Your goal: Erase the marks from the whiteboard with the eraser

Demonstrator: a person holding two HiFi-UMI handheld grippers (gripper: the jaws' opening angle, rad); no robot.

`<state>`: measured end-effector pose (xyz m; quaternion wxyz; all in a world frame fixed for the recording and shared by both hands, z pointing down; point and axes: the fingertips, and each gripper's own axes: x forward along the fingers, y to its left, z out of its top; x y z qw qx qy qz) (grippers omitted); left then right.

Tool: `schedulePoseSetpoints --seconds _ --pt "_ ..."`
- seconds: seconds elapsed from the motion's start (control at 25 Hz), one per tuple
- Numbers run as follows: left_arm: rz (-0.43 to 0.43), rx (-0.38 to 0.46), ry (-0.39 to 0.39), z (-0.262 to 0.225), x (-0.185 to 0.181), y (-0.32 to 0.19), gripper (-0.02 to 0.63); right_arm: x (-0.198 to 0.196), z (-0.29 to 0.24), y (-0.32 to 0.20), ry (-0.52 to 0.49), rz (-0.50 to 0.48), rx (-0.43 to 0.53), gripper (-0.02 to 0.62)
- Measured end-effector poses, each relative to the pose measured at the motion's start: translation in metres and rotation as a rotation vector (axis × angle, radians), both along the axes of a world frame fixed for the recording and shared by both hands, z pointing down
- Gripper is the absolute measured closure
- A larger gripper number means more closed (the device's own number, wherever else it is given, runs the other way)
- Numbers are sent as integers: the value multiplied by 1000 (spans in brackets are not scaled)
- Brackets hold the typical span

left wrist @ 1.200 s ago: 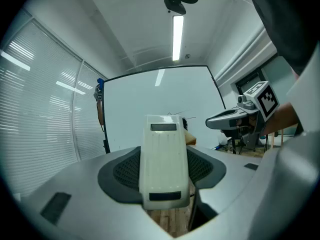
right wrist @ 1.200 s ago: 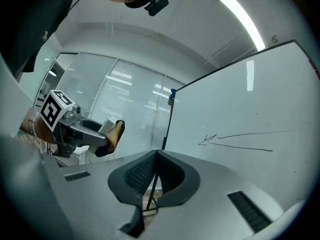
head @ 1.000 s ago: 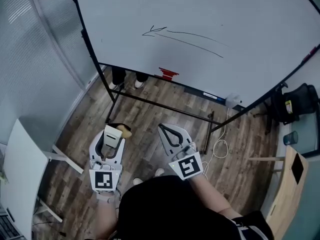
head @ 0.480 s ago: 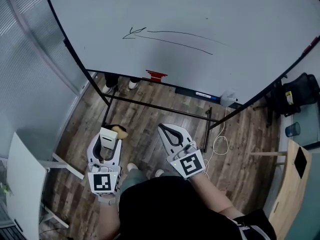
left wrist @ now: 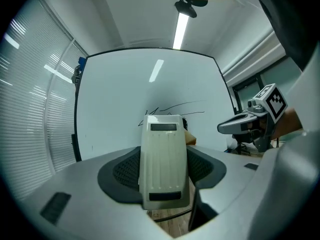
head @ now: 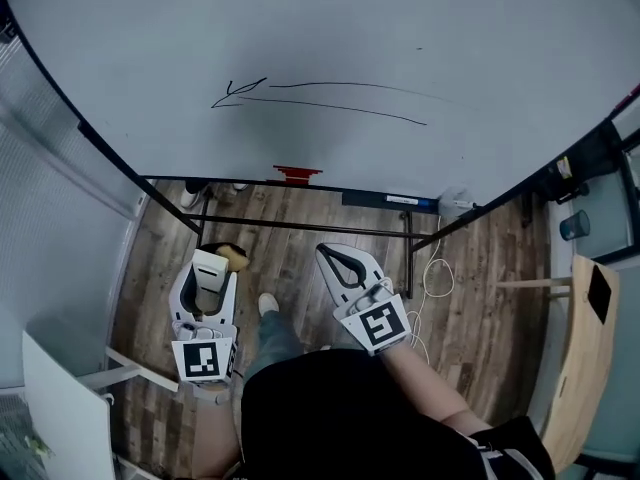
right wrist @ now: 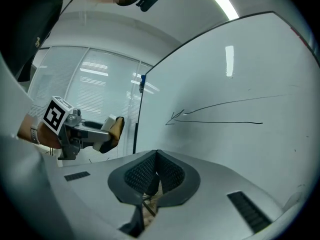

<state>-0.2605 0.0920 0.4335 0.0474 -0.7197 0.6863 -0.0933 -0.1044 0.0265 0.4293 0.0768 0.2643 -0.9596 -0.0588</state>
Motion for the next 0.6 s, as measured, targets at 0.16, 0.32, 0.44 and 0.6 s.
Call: schedulePoseSetpoints --seconds 0.16,0.32,0.44,0.6 --pt "37 41 6 -7 -44 -58 342 -38 -4 -45 28 53 7 569" --pt "68 85 7 -12 -83 -113 342 -73 -12 -86 -2 124 2 569" --pt "90 110 23 -14 -103 -148 342 -89 -12 -108 2 181 15 569" --pt "123 136 21 -18 -116 -182 342 -99 -4 -127 16 245 -1 569"
